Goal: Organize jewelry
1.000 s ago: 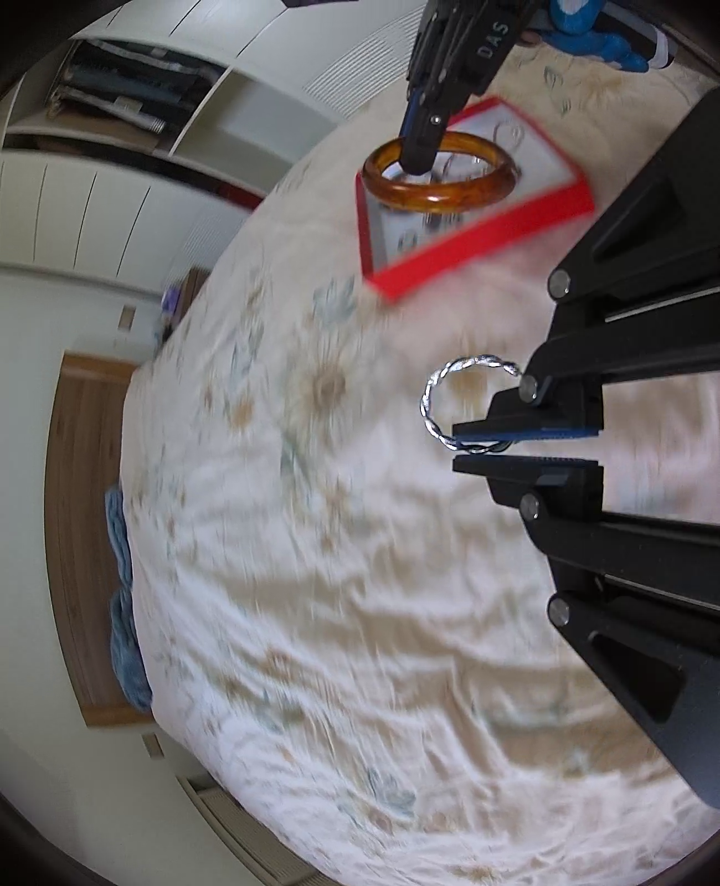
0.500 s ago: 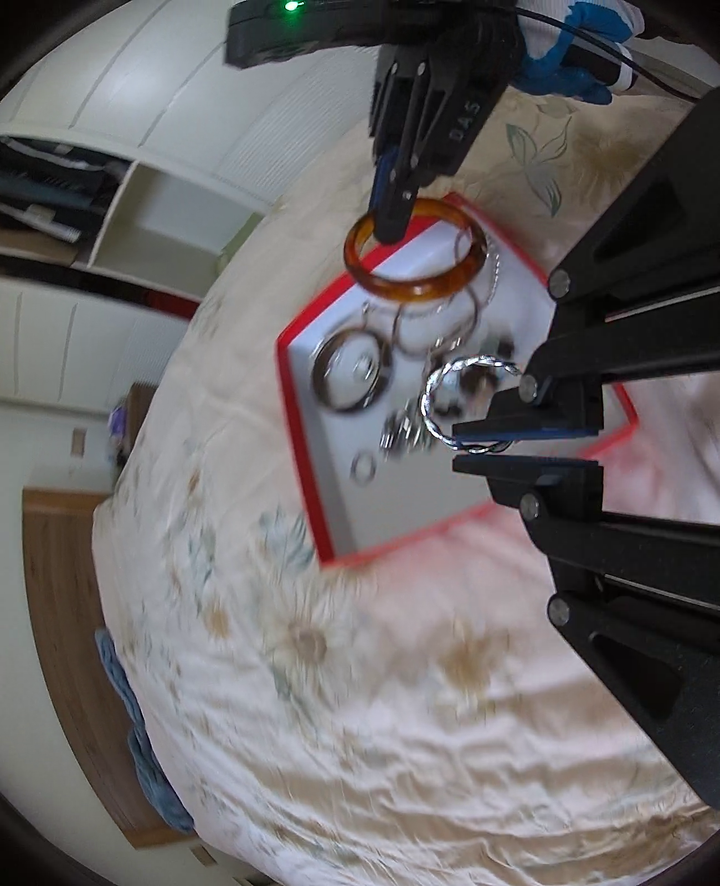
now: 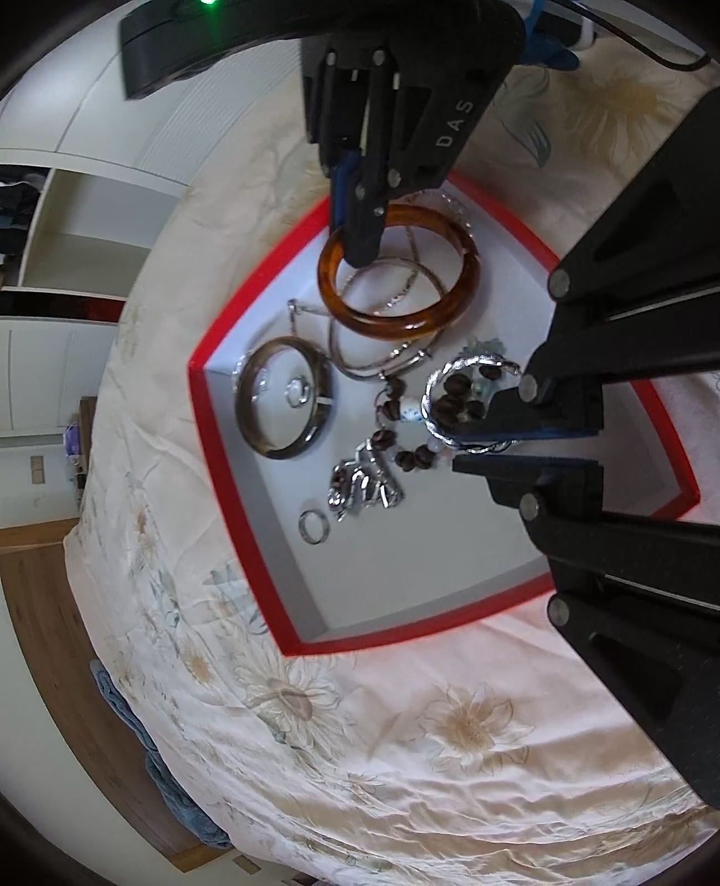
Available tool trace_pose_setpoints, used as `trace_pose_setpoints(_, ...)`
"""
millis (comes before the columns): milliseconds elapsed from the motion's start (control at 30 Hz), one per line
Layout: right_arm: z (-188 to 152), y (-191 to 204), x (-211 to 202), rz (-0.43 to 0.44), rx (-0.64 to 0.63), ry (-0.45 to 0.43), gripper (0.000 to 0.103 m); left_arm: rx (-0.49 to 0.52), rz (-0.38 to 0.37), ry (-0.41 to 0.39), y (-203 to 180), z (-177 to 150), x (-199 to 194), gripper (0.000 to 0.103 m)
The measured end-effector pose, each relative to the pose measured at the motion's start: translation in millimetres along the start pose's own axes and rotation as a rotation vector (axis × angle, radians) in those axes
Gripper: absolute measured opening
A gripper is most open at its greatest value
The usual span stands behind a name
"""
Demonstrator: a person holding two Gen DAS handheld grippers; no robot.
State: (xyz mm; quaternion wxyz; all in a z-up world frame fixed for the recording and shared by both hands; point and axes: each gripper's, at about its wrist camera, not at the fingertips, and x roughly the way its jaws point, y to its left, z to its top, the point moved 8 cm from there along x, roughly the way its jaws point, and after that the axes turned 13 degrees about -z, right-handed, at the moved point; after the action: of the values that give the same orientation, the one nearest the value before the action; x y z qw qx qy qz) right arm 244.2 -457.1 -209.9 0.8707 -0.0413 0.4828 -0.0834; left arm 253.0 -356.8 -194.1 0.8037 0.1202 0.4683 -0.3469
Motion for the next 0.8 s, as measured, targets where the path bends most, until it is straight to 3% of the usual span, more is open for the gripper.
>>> trace_pose_setpoints(233,0,1,8,0.005,-0.056,0.001,0.01,-0.003,0.005,0.038,-1,-9,15,0.004)
trace_pose_setpoints(467,0,2,7,0.008,-0.07,0.014,0.01,-0.04,-0.064,0.042,-4,-10,14,0.005)
trace_pose_setpoints(700,-2,0,-2,0.004,-0.053,0.017,0.015,-0.066,-0.089,0.04,-5,-13,5,0.008)
trace_pose_setpoints(800,1,-2,-12,-0.006,-0.038,0.003,0.025,-0.09,-0.09,0.024,-1,-13,-5,0.011)
